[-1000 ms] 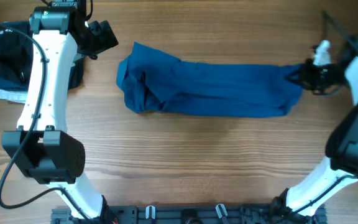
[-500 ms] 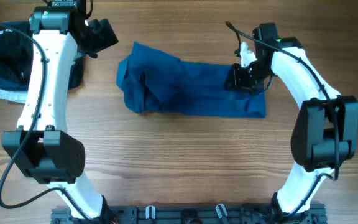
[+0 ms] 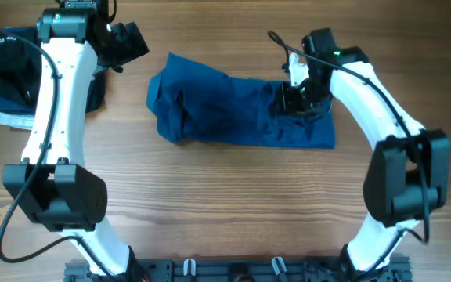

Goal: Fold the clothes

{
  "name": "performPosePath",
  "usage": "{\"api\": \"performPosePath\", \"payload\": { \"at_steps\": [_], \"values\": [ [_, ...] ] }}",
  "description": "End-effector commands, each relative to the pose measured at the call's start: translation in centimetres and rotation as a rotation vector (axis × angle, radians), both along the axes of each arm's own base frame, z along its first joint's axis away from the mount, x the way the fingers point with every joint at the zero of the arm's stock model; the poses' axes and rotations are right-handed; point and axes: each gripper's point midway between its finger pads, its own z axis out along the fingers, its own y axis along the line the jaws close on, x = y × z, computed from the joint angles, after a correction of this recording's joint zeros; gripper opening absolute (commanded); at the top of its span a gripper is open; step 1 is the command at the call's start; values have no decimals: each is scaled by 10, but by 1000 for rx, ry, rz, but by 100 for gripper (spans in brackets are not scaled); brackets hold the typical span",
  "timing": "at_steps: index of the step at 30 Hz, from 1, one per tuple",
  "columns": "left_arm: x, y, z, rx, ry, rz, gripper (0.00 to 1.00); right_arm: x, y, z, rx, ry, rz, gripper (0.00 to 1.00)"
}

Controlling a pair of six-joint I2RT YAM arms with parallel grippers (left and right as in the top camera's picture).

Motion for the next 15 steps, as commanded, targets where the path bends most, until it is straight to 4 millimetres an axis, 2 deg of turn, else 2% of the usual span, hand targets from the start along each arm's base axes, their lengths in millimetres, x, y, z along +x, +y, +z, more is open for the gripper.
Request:
{"api": "performPosePath", "payload": {
  "at_steps": [1,3,9,11,15],
  "values": [
    [1,0,-5,-14,9,9,100,10,-25,41,-119,-138,-72,50],
    [1,0,-5,-14,9,8,100,8,-34,39,-166,-135,-92,57],
    [1,0,-5,-14,9,8,100,-20,-36,-2,-191,-18,-107,55],
    [1,0,-5,-14,9,9,100,-25,-24,-6,-165,-9,-88,50],
    [1,0,-5,-14,9,9,100,-34,28,-17,-125,-57,10,50]
  ]
}}
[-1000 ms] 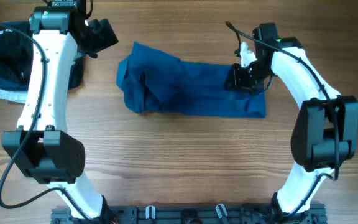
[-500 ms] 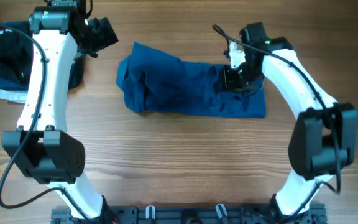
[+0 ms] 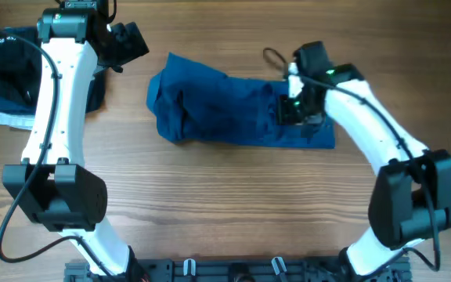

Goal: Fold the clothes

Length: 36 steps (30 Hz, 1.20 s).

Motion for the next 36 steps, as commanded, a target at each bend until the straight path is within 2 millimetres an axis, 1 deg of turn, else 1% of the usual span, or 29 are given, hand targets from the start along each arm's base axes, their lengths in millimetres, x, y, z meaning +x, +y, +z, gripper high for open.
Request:
{"api": "performPosePath", "payload": {
  "at_steps": [1,2,4,6,8,9,10,11,12,13,14,15,16,17,20,22,25,26,27,29,31,32,33,34,35,36],
  "values": [
    [1,0,-5,-14,10,9,100,-13,37,-10,32,4,41,50],
    [1,0,-5,-14,10,8,100,-16,44,-13,30,8,59,50],
    [0,0,-5,-14,13,9,100,-13,46,-12,35,-3,59,49],
    [-1,0,-6,-14,17,8,100,-7,45,-2,45,-26,50,48],
    [-1,0,-6,-14,20,9,100,1,44,17,52,-83,51,48],
    [-1,0,-6,-14,20,8,100,7,38,28,39,-123,33,49],
    [-1,0,-6,-14,20,8,100,16,26,41,10,-179,4,50],
    [-1,0,-6,-14,20,9,100,23,11,45,-24,-211,-32,51],
    [-1,0,-6,-14,19,9,100,27,1,44,-54,-219,-53,50],
    [-1,0,-6,-14,19,9,100,30,-9,37,-92,-218,-76,42],
    [-1,0,-6,-14,20,9,100,34,-15,26,-117,-215,-88,26],
    [-1,0,-6,-14,20,8,100,36,-15,15,-127,-203,-90,9],
    [-1,0,-6,-14,20,9,100,37,-15,4,-131,-179,-108,4],
    [-1,0,-6,-14,20,9,100,36,-16,-5,-139,-156,-120,4],
    [-1,0,-6,-14,20,9,100,30,-17,-42,-164,-62,-132,4],
    [-1,0,-6,-14,20,9,100,28,-8,-45,-123,-46,-120,4],
    [-1,0,-6,-14,20,9,100,30,24,-40,-2,-58,-59,4],
    [-1,0,-6,-14,20,9,100,30,39,-38,37,-72,-32,4],
    [-1,0,-6,-14,21,9,100,30,48,-36,65,-79,-15,4],
    [-1,0,-6,-14,21,9,100,29,74,-29,148,-93,34,4],
    [-1,0,-6,-14,21,9,100,29,83,-22,184,-103,50,4],
    [-2,0,-6,-14,25,8,100,34,83,-12,202,-120,47,4],
    [-5,0,-7,-14,36,8,100,42,79,5,218,-156,34,7],
    [-9,0,-9,-12,57,6,100,51,72,27,236,-206,14,13],
    [-14,0,-13,-5,85,-10,100,59,62,47,247,-248,-5,30],
    [-19,-2,-19,-8,120,-41,100,67,47,70,253,-295,-31,40]
  ]
}}
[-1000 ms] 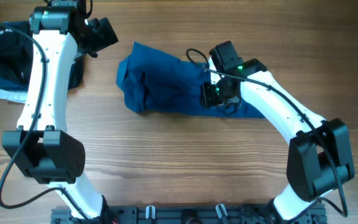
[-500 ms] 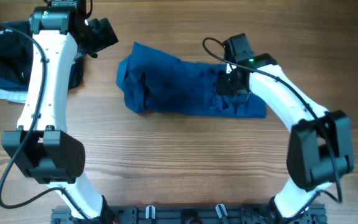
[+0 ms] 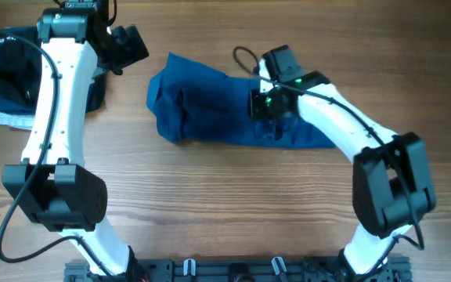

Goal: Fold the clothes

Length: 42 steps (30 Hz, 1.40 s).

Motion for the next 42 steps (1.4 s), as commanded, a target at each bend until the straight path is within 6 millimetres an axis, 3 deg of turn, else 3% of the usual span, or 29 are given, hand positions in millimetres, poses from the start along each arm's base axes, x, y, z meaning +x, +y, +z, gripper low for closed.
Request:
{"api": "performPosePath", "payload": {
  "at_steps": [1,3,5,8,12,15,20,24,27,29,31,36,42],
  "values": [
    [-8,-7,-20,-28,87,-76,100,31,-32,91,72,-191,-61,42],
    [-8,-21,-42,-90,146,-194,100,29,-65,107,39,-210,-91,48],
    [-6,-20,-76,-101,226,-256,100,20,-87,99,-13,-155,-117,51],
    [-5,-9,-127,-161,319,-329,100,8,-99,89,-78,-106,-115,53],
    [0,-15,-162,-334,300,-505,100,6,-100,88,-88,-99,-119,53],
    [9,-22,-171,-379,241,-594,100,5,-101,87,-90,-92,-119,53],
    [26,-40,-168,-444,102,-732,98,0,-101,85,-93,-71,-120,54],
    [25,-43,-195,-482,133,-724,88,-3,-102,84,-97,-56,-120,54],
    [21,-46,-216,-515,162,-716,73,-4,-101,84,-94,-53,-118,54],
    [20,-49,-216,-538,161,-714,52,-4,-101,84,-92,-51,-123,54],
    [18,-53,-213,-570,161,-711,4,-3,-101,84,-86,-46,-140,54],
    [1,-64,-192,-676,198,-687,4,-2,-101,84,-85,-51,-141,54],
    [12,-81,-91,-709,-24,-758,4,4,-103,86,-93,-80,-147,54]
  ]
}}
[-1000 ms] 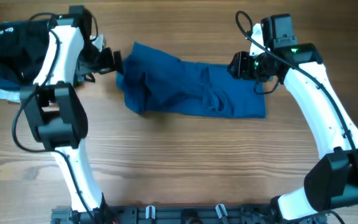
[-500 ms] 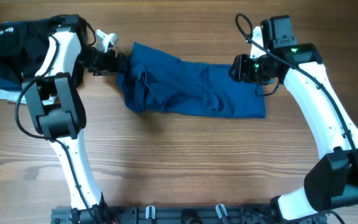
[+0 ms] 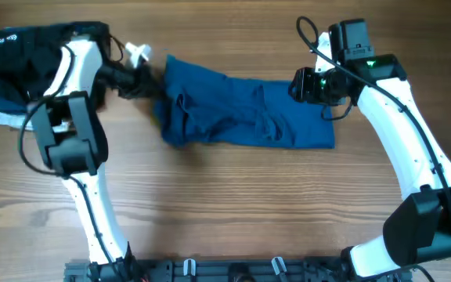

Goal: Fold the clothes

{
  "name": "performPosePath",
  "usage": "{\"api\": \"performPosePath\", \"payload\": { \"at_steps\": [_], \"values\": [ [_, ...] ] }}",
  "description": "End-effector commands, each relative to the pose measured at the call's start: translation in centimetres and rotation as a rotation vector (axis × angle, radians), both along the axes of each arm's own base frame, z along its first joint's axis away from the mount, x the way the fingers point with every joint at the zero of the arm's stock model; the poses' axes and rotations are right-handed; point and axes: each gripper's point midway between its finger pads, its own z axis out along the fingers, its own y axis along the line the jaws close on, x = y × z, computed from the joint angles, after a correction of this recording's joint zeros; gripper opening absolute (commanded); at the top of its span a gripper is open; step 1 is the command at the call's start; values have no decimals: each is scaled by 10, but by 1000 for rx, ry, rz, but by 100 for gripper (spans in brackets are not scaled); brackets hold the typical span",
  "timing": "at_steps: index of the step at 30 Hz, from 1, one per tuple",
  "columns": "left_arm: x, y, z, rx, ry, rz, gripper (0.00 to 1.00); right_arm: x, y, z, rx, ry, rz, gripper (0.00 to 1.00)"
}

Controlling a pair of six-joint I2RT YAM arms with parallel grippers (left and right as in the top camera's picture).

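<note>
A dark blue garment (image 3: 241, 110) lies crumpled across the middle of the table, with creases bunched near its centre. My left gripper (image 3: 149, 78) reaches in from the left and sits at the garment's left edge; whether its fingers hold cloth is hidden. On the other side, my right gripper (image 3: 297, 86) hovers at the garment's upper right corner, seen from above as a dark block, so its jaws cannot be read.
A stack of dark folded clothes (image 3: 10, 66) sits at the far left back corner, partly under the left arm. Bare wooden table (image 3: 225, 204) runs along the front. The arm mounts stand at the front edge.
The right gripper was over the garment's middle and is now at its upper right corner. The left arm was parked at the back left and now has its gripper at the garment's left edge.
The right gripper stood on the garment's right part, then was a little further left at each later moment, reaching the middle. The left arm stayed parked at the back left throughout. Now the right gripper is back at the right corner and the left one is at the left edge.
</note>
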Motion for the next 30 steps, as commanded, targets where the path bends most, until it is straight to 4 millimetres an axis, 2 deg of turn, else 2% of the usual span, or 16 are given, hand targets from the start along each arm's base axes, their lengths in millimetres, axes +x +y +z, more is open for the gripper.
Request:
{"api": "performPosePath", "payload": {
  "at_steps": [1,4,5,7,10,11,17,20,23,25,27,28,30],
  "values": [
    [3,-15,83,-55,-184,-19,4,6,-2,1,-14,-22,-13,57],
    [-2,-24,122,-47,-274,-37,4,9,-10,1,-13,-24,-33,58],
    [-6,-32,136,-47,-304,-55,4,10,-15,2,-4,-23,-44,58],
    [-15,-58,147,-52,-328,-113,4,13,-20,6,59,-22,-55,58],
    [-28,-104,143,-39,-326,-214,4,21,-30,26,144,-59,-48,58],
    [-31,-131,139,-4,-330,-241,4,25,-39,39,163,-84,-48,58],
    [-52,-253,143,40,-447,-322,4,32,-86,74,134,-144,-112,59],
    [-61,-292,149,41,-509,-325,4,39,-103,92,153,-193,-144,59],
    [-62,-325,161,17,-601,-310,4,41,-119,100,166,-220,-174,59],
    [-65,-340,162,-2,-633,-322,4,42,-128,104,175,-234,-190,59],
    [-66,-354,149,-13,-607,-309,4,42,-140,109,170,-251,-212,59],
    [-69,-364,133,-12,-573,-309,4,42,-145,113,167,-265,-212,59],
    [-74,-375,114,-12,-537,-316,4,42,-153,115,167,-275,-222,59]
  ]
}}
